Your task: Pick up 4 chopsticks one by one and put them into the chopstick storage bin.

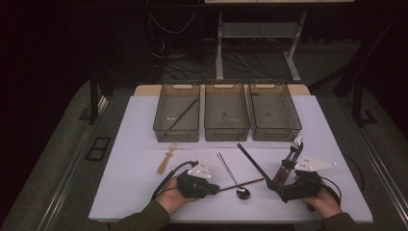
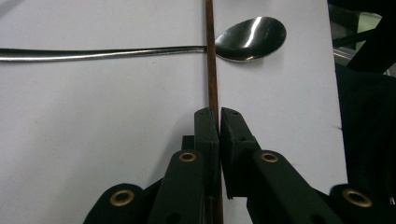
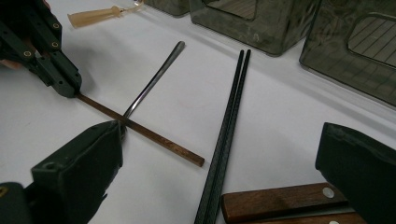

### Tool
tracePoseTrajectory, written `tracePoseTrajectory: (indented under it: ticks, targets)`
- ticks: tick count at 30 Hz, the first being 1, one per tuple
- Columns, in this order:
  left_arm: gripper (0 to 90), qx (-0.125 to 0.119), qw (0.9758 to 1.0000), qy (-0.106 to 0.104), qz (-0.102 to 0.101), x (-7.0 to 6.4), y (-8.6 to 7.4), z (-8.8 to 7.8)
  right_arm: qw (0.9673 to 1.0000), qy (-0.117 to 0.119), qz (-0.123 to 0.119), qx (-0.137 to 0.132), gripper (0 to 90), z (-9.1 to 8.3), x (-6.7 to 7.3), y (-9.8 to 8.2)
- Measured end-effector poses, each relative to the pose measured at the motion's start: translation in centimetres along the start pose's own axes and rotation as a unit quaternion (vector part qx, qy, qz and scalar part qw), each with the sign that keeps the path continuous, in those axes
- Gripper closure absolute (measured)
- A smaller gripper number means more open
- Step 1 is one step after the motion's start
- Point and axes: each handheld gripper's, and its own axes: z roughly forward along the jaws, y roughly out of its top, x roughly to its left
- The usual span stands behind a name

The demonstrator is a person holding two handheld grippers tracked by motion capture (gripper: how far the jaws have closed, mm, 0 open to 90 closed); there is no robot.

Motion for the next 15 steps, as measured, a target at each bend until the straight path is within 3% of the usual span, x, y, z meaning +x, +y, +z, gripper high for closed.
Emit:
tracePoseTrajectory:
  ticks: [8,15]
  targets:
    - [84.9,-0.029,0.9993,0.002,-0.024,0.0,0.1,-0.9,1.0,-0.004,-0.003,-0.002,0.9,0.2,-0.1,0.0]
    - [84.9,-0.046,0.9985,0.006,-0.029,0.3,0.2,-1.8,1.0,-0.009,0.0,-0.003,0.9,0.6,-0.5,0.1]
